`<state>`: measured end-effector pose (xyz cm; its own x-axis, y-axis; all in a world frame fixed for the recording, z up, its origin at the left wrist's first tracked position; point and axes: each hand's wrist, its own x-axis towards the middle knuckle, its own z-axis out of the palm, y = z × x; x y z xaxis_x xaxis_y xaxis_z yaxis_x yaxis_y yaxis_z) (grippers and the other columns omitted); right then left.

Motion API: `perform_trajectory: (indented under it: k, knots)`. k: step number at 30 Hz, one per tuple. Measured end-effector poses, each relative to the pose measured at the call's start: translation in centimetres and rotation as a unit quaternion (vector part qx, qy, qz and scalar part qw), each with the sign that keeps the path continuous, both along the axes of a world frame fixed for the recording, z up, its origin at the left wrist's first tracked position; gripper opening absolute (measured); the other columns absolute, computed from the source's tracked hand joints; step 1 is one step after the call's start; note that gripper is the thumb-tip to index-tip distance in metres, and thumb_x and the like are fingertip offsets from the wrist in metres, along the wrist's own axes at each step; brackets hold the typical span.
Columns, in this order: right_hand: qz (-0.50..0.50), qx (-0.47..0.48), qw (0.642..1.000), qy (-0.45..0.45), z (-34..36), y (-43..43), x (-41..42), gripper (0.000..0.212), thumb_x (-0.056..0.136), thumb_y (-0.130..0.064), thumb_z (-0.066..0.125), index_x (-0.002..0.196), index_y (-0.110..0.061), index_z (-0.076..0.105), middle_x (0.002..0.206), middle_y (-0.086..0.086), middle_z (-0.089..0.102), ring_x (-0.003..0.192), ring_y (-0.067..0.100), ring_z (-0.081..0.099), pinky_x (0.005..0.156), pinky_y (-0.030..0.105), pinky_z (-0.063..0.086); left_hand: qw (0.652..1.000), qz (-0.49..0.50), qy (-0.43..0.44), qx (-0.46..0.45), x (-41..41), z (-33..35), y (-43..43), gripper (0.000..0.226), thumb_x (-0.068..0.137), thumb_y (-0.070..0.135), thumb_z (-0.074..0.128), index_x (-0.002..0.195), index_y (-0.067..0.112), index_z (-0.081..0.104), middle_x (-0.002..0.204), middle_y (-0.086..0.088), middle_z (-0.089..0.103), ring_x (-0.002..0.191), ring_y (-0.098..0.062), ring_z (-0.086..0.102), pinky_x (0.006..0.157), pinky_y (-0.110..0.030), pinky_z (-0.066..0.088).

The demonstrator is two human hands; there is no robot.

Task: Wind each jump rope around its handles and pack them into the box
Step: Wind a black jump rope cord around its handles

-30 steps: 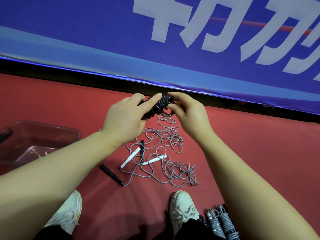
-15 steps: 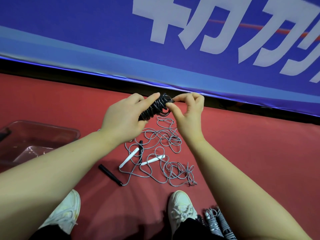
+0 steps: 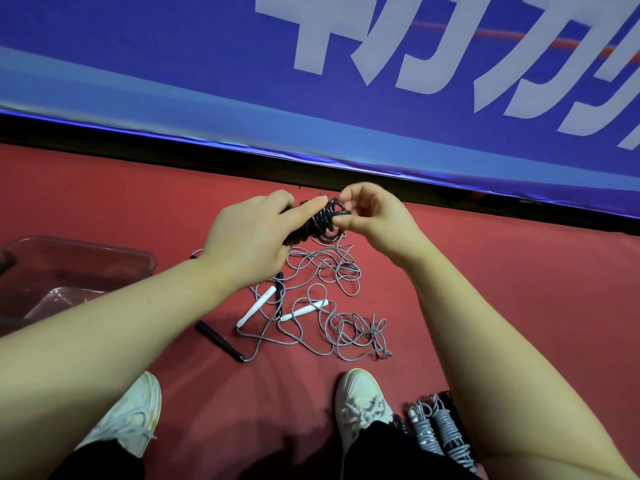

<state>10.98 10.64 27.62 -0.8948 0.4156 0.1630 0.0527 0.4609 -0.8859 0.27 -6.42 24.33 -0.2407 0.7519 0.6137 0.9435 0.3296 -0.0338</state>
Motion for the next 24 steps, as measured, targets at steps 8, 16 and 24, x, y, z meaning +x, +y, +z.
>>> perform_trajectory:
  k: [8, 16, 24]
  knots:
    - [-0.081, 0.058, 0.965, -0.242, 0.5, -0.8, -1.0, 0.009, 0.082, -0.006, 0.069, 0.087, -0.006, 0.061, 0.079, 0.009, 0.061, 0.071, 0.020, 0.059, 0.079, 0.035, 0.055, 0.998, 0.006, -0.023, -0.061, 0.2, -1.3, 0.6, 0.078, 0.066, 0.001, 0.070, 0.136, 0.029, 0.051, 0.093, -0.007, 0.063, 0.073, -0.032, 0.061, 0.049, -0.027, 0.032]
    - [-0.009, -0.238, 0.950, -0.200, -0.5, -0.4, -0.1, 0.015, 0.095, -0.006, 0.051, 0.080, -0.011, 0.052, 0.066, 0.007, 0.065, 0.059, 0.012, 0.066, 0.069, 0.027, 0.057, 0.995, 0.030, -0.035, -0.092, 0.0, -1.7, 0.5, 0.074, 0.084, 0.011, 0.056, 0.146, 0.041, 0.028, 0.117, -0.001, 0.055, 0.099, -0.029, 0.056, 0.060, -0.031, 0.034]
    - [-0.132, 0.131, 0.973, 0.138, -2.6, -1.1, -1.4, 0.020, 0.093, -0.012, 0.051, 0.073, -0.015, 0.051, 0.072, -0.006, 0.050, 0.072, 0.013, 0.048, 0.067, 0.026, 0.037, 0.979, 0.041, -0.183, -0.076, 0.0, -1.1, 1.2, 0.075, 0.087, 0.025, 0.058, 0.148, 0.043, 0.017, 0.118, 0.004, 0.050, 0.102, -0.024, 0.055, 0.069, -0.033, 0.044]
